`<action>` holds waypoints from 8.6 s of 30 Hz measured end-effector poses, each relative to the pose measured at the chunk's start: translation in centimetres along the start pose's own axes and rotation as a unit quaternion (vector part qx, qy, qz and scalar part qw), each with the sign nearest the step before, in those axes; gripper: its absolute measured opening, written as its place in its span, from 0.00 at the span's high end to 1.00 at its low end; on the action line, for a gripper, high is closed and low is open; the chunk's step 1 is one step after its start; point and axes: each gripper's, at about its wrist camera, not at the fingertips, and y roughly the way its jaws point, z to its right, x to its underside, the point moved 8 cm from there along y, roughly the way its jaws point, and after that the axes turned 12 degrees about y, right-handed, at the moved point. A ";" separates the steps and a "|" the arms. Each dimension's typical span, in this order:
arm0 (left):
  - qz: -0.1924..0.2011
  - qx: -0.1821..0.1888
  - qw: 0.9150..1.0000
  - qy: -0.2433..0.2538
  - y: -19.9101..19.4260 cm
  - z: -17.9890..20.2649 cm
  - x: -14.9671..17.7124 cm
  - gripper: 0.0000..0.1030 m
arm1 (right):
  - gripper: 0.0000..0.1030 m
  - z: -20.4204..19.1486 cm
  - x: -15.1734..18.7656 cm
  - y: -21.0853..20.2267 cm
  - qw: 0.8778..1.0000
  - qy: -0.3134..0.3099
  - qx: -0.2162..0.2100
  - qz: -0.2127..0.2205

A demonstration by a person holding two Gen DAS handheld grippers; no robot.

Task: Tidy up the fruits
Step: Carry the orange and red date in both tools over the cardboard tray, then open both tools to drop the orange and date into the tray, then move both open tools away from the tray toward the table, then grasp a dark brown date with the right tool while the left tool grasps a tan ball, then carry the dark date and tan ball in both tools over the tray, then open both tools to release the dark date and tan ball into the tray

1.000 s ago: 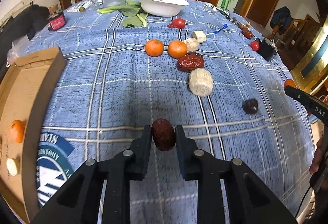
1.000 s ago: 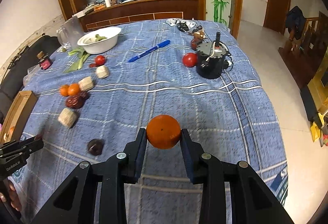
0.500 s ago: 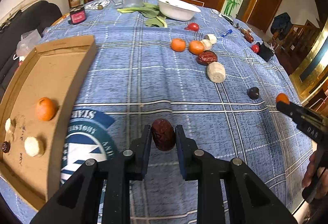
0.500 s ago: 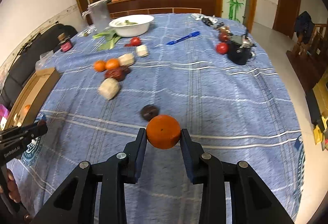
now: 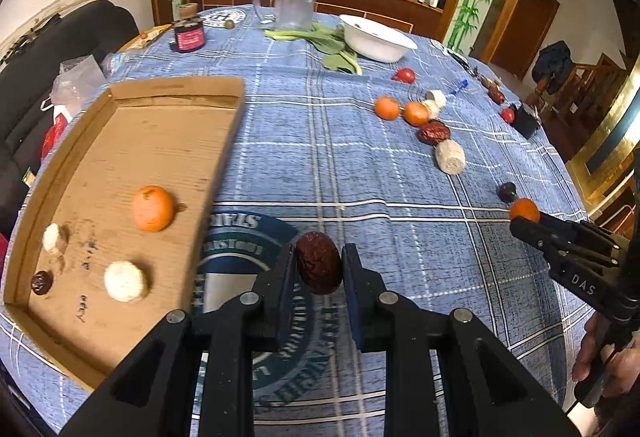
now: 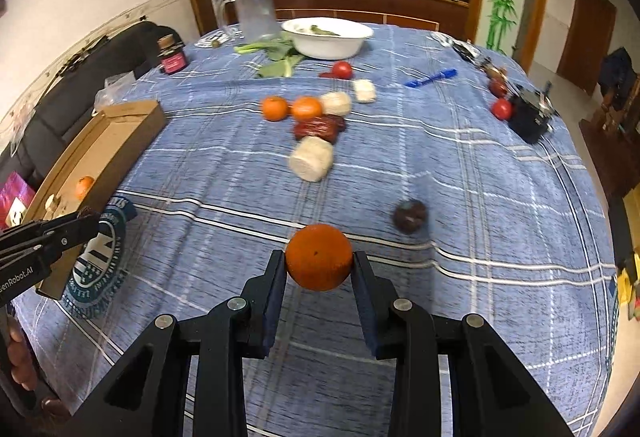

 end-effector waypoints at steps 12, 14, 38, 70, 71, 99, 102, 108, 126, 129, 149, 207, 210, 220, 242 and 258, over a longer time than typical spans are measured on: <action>0.017 -0.026 0.999 -0.040 -2.4 -7.0 0.3 0.78 | 0.65 -7.7 -1.9 1.2 0.999 -0.039 -0.028 0.004; 0.017 -0.033 0.998 -0.047 -2.6 -8.3 0.5 0.78 | 0.65 -9.2 -2.3 1.5 0.998 -0.045 -0.037 0.003; -0.029 -0.093 0.988 -0.119 0.7 -22.0 0.7 0.78 | 0.65 -26.5 -6.2 9.4 0.987 -0.122 -0.104 -0.030; -0.075 -0.107 0.984 -0.123 3.4 -23.7 1.2 0.59 | 0.59 -29.7 -4.6 14.1 0.978 -0.160 -0.108 -0.072; -0.073 -0.108 0.984 -0.123 3.1 -23.7 1.3 0.57 | 0.59 -29.6 -4.6 13.9 0.979 -0.159 -0.108 -0.071; -0.031 -0.145 0.983 -0.109 -1.9 -16.5 2.1 0.37 | 0.47 -21.0 -1.8 4.4 0.987 -0.127 -0.096 -0.024; -0.026 -0.145 0.985 -0.092 -1.7 -14.3 1.3 0.33 | 0.46 -18.4 -1.5 3.4 0.989 -0.113 -0.088 -0.023; -0.023 -0.125 0.990 -0.054 -0.7 -9.0 -0.4 0.32 | 0.35 -12.6 -0.9 1.8 0.995 -0.079 -0.060 -0.017; -0.056 -0.071 0.995 0.035 4.0 5.3 -2.0 0.27 | 0.20 7.9 -1.6 -0.8 0.998 0.060 0.012 0.003; -0.065 -0.070 0.995 0.041 4.7 6.4 -2.2 0.27 | 0.21 9.1 -2.5 0.2 0.998 0.061 0.011 0.003; -0.098 -0.055 0.993 0.037 9.3 10.1 -5.6 0.27 | 0.74 8.5 -3.4 4.9 0.998 0.001 -0.066 -0.019; -0.018 0.000 1.000 -0.004 0.8 2.0 -0.3 0.67 | 0.74 -1.3 0.9 0.9 0.999 -0.041 -0.019 -0.006; -0.012 -0.006 1.000 -0.012 0.2 0.7 -0.3 0.67 | 0.74 -2.7 0.7 1.3 0.998 -0.050 -0.024 -0.008; 0.005 -0.036 0.998 -0.058 -2.0 -5.3 0.3 0.67 | 0.73 -9.2 -0.6 2.0 0.994 -0.102 -0.049 -0.002; -0.021 -0.122 0.982 -0.144 -4.2 -18.5 6.4 0.66 | 0.73 -26.8 -4.1 6.5 0.973 -0.184 -0.137 -0.009; -0.050 -0.123 0.979 -0.152 -1.8 -20.4 8.3 0.66 | 0.73 -32.2 -2.3 13.0 0.963 -0.210 -0.148 -0.080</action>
